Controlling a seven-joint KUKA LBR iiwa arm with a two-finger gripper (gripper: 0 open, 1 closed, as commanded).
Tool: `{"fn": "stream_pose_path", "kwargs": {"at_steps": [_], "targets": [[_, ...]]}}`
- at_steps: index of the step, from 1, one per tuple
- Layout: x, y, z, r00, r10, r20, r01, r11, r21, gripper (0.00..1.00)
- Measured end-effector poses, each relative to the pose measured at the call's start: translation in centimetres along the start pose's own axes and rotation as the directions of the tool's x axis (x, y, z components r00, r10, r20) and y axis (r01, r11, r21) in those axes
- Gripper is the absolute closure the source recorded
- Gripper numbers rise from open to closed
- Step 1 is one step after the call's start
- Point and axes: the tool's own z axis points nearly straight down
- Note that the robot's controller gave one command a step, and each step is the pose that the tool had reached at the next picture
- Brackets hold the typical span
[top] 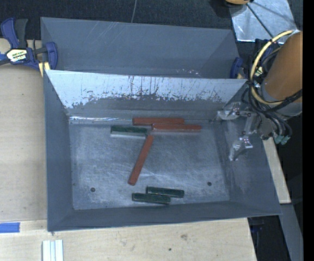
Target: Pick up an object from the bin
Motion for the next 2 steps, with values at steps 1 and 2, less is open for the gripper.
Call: {"fn": "stream_pose_path", "kwargs": {"at_steps": [1,2], "targets": [[0.5,3.3,6.9,0.999,-0.046,-0.005,0.046,0.999,-0.004,0.00],[-0.7,8.4,9.5,0.991,-0.136,-0.012,0.136,0.991,-0.006,0.00]]}}
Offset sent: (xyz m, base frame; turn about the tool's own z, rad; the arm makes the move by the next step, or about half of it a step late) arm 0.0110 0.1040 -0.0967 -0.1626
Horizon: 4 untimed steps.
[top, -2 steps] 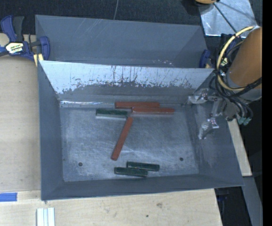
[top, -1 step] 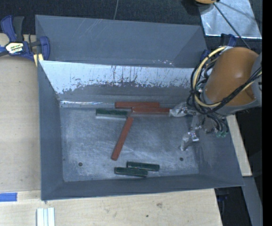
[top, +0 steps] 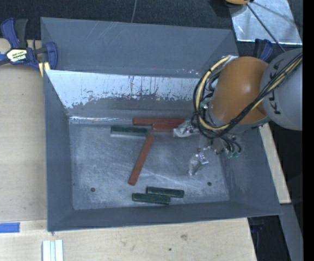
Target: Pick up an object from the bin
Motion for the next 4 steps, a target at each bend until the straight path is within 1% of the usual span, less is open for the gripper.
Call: {"fn": "stream_pose_path", "kwargs": {"at_steps": [1,2,3,4], "targets": [[-4.1,1.8,2.5,0.990,-0.141,0.010,0.141,0.990,-0.001,0.00],[-5.5,0.6,3.1,0.985,-0.170,0.023,0.170,0.985,0.002,0.00],[-3.3,9.8,3.3,0.951,-0.310,0.007,0.310,0.951,-0.001,1.00],[-3.3,9.8,3.3,0.951,-0.310,0.007,0.310,0.951,0.000,1.00]]}}
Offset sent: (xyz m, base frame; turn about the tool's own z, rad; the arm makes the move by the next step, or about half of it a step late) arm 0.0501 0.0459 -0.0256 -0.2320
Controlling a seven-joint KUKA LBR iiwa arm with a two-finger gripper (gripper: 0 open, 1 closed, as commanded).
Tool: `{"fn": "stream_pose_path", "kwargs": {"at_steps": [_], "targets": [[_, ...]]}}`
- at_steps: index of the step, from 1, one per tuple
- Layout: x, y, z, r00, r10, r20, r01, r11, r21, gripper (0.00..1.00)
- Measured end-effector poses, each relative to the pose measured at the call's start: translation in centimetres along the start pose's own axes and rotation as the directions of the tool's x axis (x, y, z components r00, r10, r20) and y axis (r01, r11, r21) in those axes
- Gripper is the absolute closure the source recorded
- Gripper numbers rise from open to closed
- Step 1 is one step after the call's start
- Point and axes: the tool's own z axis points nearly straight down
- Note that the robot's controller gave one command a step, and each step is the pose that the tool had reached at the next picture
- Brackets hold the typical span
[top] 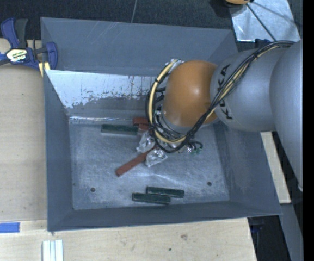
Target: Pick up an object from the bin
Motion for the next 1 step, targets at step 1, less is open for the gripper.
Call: {"fn": "stream_pose_path", "kwargs": {"at_steps": [1], "targets": [[1.67,0.61,-13.85,0.996,-0.084,-0.002,0.084,0.996,0.000,1.00]]}}
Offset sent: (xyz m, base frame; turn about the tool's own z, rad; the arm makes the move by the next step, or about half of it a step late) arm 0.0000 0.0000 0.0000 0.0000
